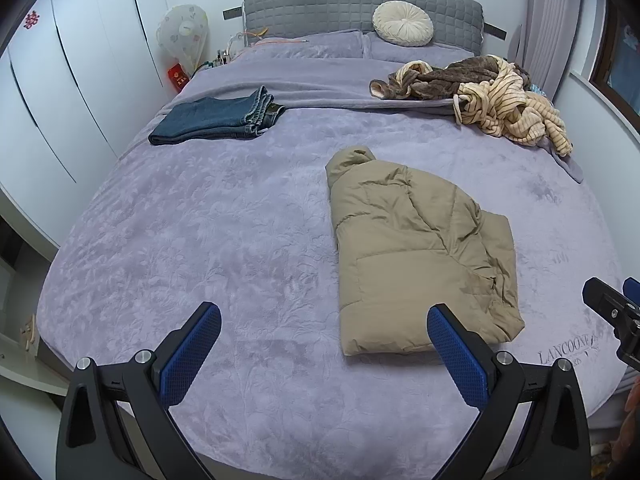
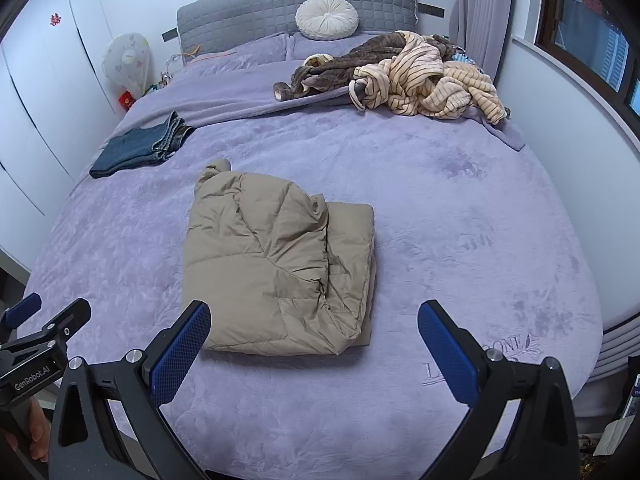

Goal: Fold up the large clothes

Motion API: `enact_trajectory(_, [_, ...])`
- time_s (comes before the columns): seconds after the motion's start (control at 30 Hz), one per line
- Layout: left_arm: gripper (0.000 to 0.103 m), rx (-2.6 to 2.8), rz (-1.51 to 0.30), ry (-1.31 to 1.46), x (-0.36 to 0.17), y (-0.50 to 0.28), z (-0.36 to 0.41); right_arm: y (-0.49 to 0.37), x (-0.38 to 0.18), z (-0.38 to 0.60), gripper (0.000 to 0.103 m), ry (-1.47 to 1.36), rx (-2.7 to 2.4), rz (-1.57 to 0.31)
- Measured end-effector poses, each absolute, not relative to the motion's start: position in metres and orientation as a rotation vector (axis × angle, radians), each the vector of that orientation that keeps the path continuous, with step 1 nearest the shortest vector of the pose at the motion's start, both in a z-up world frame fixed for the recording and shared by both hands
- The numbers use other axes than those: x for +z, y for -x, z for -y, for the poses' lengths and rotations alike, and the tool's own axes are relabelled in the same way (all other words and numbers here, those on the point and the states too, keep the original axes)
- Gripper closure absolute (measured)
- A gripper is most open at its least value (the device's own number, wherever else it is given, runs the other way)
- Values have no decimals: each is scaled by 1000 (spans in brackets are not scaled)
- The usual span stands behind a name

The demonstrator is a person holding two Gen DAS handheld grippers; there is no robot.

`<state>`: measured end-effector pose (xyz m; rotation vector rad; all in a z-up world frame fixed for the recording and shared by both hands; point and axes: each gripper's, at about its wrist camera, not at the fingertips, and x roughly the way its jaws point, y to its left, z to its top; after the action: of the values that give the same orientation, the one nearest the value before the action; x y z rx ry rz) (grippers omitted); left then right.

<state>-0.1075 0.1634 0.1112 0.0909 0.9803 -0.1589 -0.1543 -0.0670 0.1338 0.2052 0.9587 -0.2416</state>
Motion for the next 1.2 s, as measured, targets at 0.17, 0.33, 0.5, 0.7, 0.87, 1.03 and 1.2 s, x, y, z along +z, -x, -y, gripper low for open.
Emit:
enact_trajectory(0.17, [0, -160, -979, -96, 112, 107, -163, 153, 134, 69, 0, -205, -242, -958])
enact_trajectory(0.33, [0, -160, -983, -97, 109, 106, -163, 152, 134, 69, 0, -205, -240, -961])
enact_trajectory(0.5, [0, -161, -983, -98, 109, 105, -163, 151, 134, 69, 0, -205, -240, -961])
enact_trajectory(0.7, [0, -162, -985, -99, 107, 105, -162, 150, 134, 70, 0, -204, -239, -965])
enact_trajectory(0.87, [0, -162, -985, -99, 107, 104, -162, 150, 133, 69, 0, -204, -237, -966])
enact_trajectory(1.03, [0, -161, -985, -100, 106, 103, -161, 150, 133, 69, 0, -204, -237, -967])
enact_trajectory(1.2, [0, -162, -986, -100, 106, 102, -162, 150, 133, 71, 0, -205, -236, -967])
